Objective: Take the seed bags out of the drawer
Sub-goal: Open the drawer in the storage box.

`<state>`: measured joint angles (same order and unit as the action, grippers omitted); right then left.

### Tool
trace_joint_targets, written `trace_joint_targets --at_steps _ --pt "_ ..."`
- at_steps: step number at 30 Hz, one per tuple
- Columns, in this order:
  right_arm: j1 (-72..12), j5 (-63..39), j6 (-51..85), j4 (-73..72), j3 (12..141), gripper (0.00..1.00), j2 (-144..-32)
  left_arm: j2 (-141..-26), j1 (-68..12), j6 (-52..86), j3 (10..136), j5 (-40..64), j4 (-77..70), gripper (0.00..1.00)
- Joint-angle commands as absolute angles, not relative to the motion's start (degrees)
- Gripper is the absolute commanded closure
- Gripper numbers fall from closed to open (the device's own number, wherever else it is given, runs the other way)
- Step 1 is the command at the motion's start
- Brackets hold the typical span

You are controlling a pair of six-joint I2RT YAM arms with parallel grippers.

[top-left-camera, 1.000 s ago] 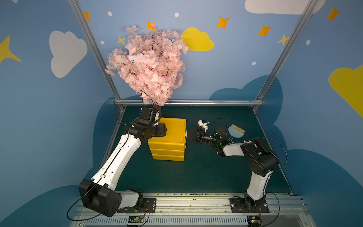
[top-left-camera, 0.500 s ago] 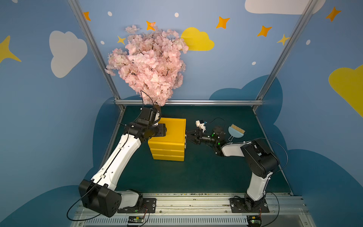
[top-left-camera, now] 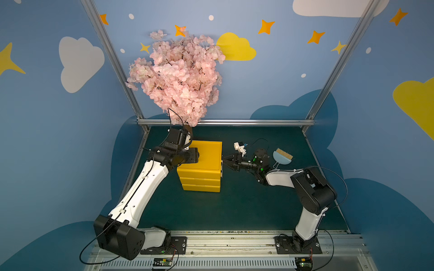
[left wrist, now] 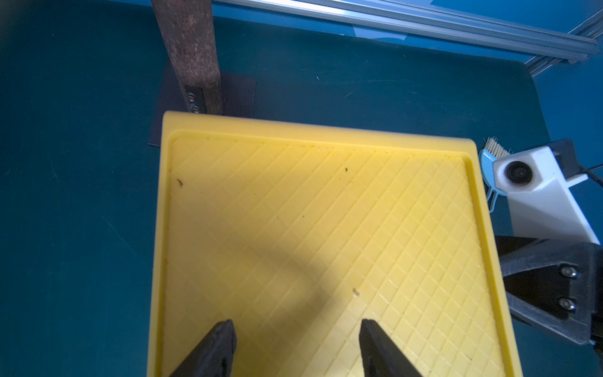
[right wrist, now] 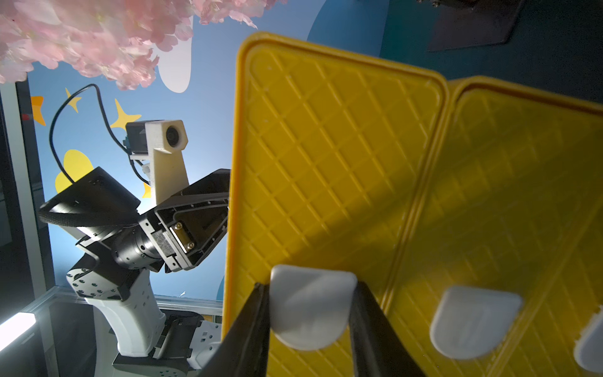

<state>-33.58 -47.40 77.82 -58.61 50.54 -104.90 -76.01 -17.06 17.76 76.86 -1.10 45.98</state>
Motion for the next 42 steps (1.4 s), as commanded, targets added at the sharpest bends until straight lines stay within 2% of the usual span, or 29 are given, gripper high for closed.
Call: trace_joint_targets --at_steps 1,7,22,33,42 --pt "-33.4 -47.3 76.2 -59.0 49.2 0.76 -101.7 -76.3 -17.0 17.7 75.1 -1.6 49.1 0.34" --pt "-30.1 -47.6 76.1 -59.0 45.1 0.80 -98.2 -76.8 -16.9 17.8 75.0 -1.7 49.1 0.34" --pt "-20.5 -52.3 75.3 -58.0 35.0 0.82 -91.0 -76.4 -16.9 17.8 74.4 -2.0 49.3 0.34" --pt "-15.9 -54.0 72.4 -52.4 34.5 0.82 -87.1 -76.7 -16.9 18.0 74.1 -1.7 49.0 0.34" --pt "-15.3 -54.4 71.4 -51.0 35.5 0.82 -87.8 -76.6 -16.9 17.8 73.6 -1.8 48.8 0.34"
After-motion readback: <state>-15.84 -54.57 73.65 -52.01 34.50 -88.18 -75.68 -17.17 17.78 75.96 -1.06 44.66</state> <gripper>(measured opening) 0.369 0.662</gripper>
